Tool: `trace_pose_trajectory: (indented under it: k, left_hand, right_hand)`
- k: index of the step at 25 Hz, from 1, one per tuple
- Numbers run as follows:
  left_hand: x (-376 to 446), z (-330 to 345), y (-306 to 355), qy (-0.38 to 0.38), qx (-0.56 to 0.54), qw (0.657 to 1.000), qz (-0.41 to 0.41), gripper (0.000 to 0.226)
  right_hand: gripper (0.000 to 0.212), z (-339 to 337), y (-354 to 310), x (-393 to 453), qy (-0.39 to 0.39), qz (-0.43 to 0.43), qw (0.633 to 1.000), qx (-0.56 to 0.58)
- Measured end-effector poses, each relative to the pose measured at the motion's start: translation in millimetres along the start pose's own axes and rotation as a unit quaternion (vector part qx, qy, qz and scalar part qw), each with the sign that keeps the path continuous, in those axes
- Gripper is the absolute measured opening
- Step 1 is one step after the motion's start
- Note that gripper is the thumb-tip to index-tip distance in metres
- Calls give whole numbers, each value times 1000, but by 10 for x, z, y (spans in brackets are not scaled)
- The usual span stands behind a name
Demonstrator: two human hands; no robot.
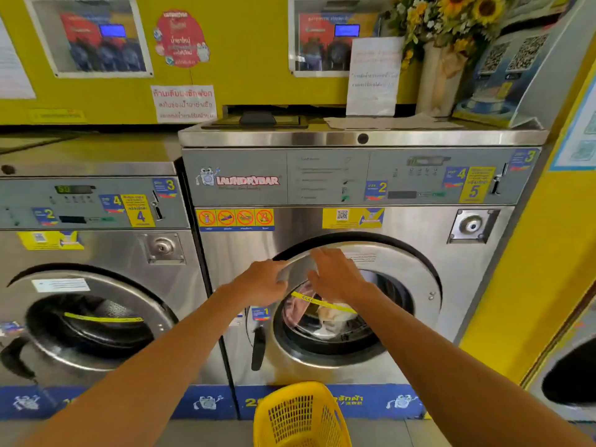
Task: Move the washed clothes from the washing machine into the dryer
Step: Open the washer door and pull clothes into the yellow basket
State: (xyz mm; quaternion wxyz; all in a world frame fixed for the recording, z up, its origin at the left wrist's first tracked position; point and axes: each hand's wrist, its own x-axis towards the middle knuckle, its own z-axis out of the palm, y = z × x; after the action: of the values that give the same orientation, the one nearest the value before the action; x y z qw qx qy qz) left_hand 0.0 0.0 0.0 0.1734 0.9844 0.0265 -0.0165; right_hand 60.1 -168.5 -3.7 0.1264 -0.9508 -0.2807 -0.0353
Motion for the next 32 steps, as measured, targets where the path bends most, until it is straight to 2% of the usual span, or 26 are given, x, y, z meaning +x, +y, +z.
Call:
trace_pose_trajectory:
  k: [3,7,10,13,15,20,24,28,32]
  left_hand:
    - [496,117,-78,35,14,999,1,45]
    - [956,508,-149,63,-32,997,-9,55]
    - [1069,848,-194,141,-37,988,-54,53]
    - [1077,1089,-249,215,-14,976,-43,55]
    - [1093,1123,-269,232,-12,972,-41,53]
    - [1033,1091,-257,222,-4,974,-43,52]
    - [799,1105,-279,210,-18,977,-28,45]
    - [405,1141,-157,179,-92,978,-50,45]
    - [-174,1112,21,132,-238,962,-29,40]
  right_hand:
    - [58,171,226,352,22,16,999,-20]
    - [74,488,327,566,24,9,996,-86]
    - [81,640,357,554,66,-2,992,-108]
    - [83,770,441,578,91,-21,988,-125]
    - [82,825,472,586,94,-18,988,-122]
    - [81,791,478,504,96,-25,989,-113]
    - [85,795,374,315,98,6,988,-117]
    - [79,807,234,29,110,49,988,-100]
    - [79,829,159,-414,131,105,983,-80]
